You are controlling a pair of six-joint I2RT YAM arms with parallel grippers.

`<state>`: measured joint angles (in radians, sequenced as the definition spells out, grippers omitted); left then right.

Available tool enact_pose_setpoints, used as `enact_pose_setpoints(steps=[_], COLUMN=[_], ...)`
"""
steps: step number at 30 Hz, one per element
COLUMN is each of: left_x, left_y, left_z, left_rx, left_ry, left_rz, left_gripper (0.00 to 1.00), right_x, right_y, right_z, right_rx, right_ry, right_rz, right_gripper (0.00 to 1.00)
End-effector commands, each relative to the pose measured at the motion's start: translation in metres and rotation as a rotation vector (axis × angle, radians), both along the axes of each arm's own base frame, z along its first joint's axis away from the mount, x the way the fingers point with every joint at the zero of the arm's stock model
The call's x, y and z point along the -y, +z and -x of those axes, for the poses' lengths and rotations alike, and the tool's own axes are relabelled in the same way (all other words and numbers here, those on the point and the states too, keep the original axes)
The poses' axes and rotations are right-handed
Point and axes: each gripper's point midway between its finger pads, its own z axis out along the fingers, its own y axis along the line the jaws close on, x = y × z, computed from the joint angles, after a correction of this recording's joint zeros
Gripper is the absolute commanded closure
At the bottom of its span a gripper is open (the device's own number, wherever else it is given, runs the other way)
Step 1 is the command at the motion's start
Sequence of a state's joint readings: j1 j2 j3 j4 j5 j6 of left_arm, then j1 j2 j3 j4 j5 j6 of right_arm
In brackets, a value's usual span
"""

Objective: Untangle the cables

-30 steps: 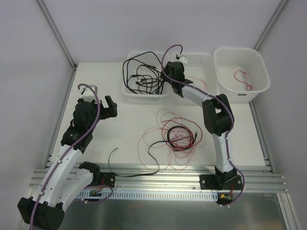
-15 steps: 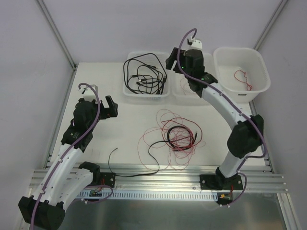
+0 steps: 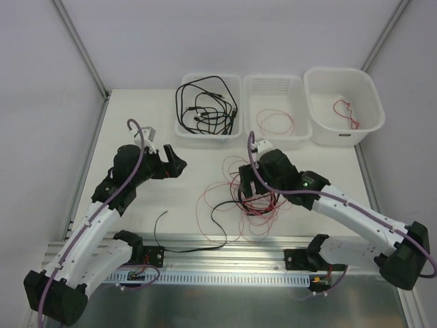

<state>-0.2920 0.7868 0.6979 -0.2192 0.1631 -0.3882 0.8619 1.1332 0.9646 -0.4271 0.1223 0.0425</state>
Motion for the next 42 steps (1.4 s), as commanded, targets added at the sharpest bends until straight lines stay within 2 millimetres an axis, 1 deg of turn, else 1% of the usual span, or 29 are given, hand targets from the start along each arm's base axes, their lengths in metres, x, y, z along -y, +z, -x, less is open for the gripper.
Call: enact_pose_setpoints(steps=[1,2,3,5,6,7,9,10,12,14,15,17,18,20,22,24,25,27,28,29,30,31,34,35,37,38,40,41,42], left_x=[0.06,0.07,0.086,0.098,0.1,0.104,0.11,0.116,0.122,0.127,0.13,0.136,0.14,0.146,0.149,0.152,0.154,0.158,0.158,0.157,0.157,0.155,0.152,0.153,0.15,0.15,0.144,0.141,0.133], left_y=[-0.017,-0.021,-0.03,-0.043,-0.059,-0.071,-0.095,-0.103,-0.121,-0.132,-0.14,-0.147,-0.153,-0.163,-0.168,-0.174,-0.175,-0.179,-0.18,-0.182,-0.179,-0.175,-0.137,-0.106,-0.066,-0.025,0.02,0.065,0.128], left_z=[0.043,0.049,0.062,0.072,0.074,0.081,0.087,0.094,0.097,0.1,0.099,0.102,0.101,0.103,0.104,0.106,0.107,0.109,0.109,0.11,0.11,0.108,0.099,0.096,0.086,0.08,0.07,0.062,0.056], left_rx=[-0.163,-0.19,-0.223,-0.284,-0.327,-0.346,-0.422,-0.425,-0.476,-0.479,-0.494,-0.498,-0.508,-0.526,-0.527,-0.529,-0.528,-0.528,-0.525,-0.525,-0.517,-0.498,-0.391,-0.335,-0.221,-0.146,-0.025,0.066,0.195], left_ry=[-0.209,-0.228,-0.278,-0.284,-0.267,-0.26,-0.239,-0.243,-0.211,-0.191,-0.181,-0.186,-0.183,-0.185,-0.184,-0.186,-0.186,-0.195,-0.193,-0.189,-0.187,-0.178,-0.196,-0.206,-0.23,-0.23,-0.248,-0.215,-0.204], left_rz=[0.107,0.104,0.074,0.058,0.027,-0.011,-0.06,-0.1,-0.147,-0.192,-0.225,-0.258,-0.28,-0.314,-0.336,-0.362,-0.37,-0.393,-0.402,-0.415,-0.422,-0.433,-0.452,-0.424,-0.441,-0.395,-0.408,-0.354,-0.32], left_gripper=[0.02,0.02,0.02,0.02,0.02,0.02,0.02,0.02,0.06,0.1,0.15,0.19,0.27,0.34,0.47,0.55,0.65,0.79,0.94,1.0,1.0,1.0,1.0,1.0,1.0,1.0,1.0,1.0,1.0], right_x=[0.051,0.059,0.07,0.091,0.099,0.11,0.124,0.134,0.144,0.149,0.151,0.153,0.154,0.154,0.156,0.156,0.156,0.154,0.152,0.149,0.147,0.143,0.132,0.126,0.115,0.111,0.103,0.102,0.096], right_y=[-0.011,-0.012,-0.004,-0.006,0.005,0.007,0.01,0.016,0.016,0.018,0.015,0.013,0.01,0.009,0.007,0.006,0.005,0.004,0.003,0.001,0.001,-0.001,-0.003,-0.003,0.0,0.0,0.002,0.003,0.007], right_z=[0.019,0.022,0.027,0.031,0.034,0.034,0.038,0.038,0.041,0.043,0.045,0.048,0.049,0.051,0.051,0.052,0.052,0.052,0.052,0.051,0.051,0.052,0.052,0.051,0.052,0.052,0.052,0.051,0.051], right_rx=[0.018,0.026,0.045,0.069,0.103,0.127,0.15,0.182,0.194,0.204,0.2,0.196,0.191,0.19,0.19,0.19,0.189,0.185,0.18,0.177,0.175,0.165,0.153,0.154,0.152,0.151,0.15,0.152,0.159], right_ry=[-0.159,-0.185,-0.22,-0.283,-0.303,-0.342,-0.374,-0.402,-0.419,-0.426,-0.424,-0.426,-0.423,-0.421,-0.424,-0.423,-0.422,-0.417,-0.41,-0.404,-0.397,-0.384,-0.341,-0.326,-0.279,-0.263,-0.239,-0.234,-0.211], right_rz=[0.01,0.004,-0.039,-0.023,-0.062,-0.058,-0.053,-0.066,-0.052,-0.051,-0.04,-0.045,-0.042,-0.054,-0.054,-0.061,-0.06,-0.057,-0.058,-0.06,-0.066,-0.07,-0.097,-0.115,-0.148,-0.153,-0.181,-0.187,-0.209], right_gripper=[0.15,0.12,0.1,0.06,0.04,0.0,0.03,0.03,0.03,0.03,0.03,0.03,0.03,0.03,0.03,0.03,0.03,0.03,0.03,0.03,0.03,0.03,0.03,0.03,0.03,0.03,0.03,0.03,0.03])
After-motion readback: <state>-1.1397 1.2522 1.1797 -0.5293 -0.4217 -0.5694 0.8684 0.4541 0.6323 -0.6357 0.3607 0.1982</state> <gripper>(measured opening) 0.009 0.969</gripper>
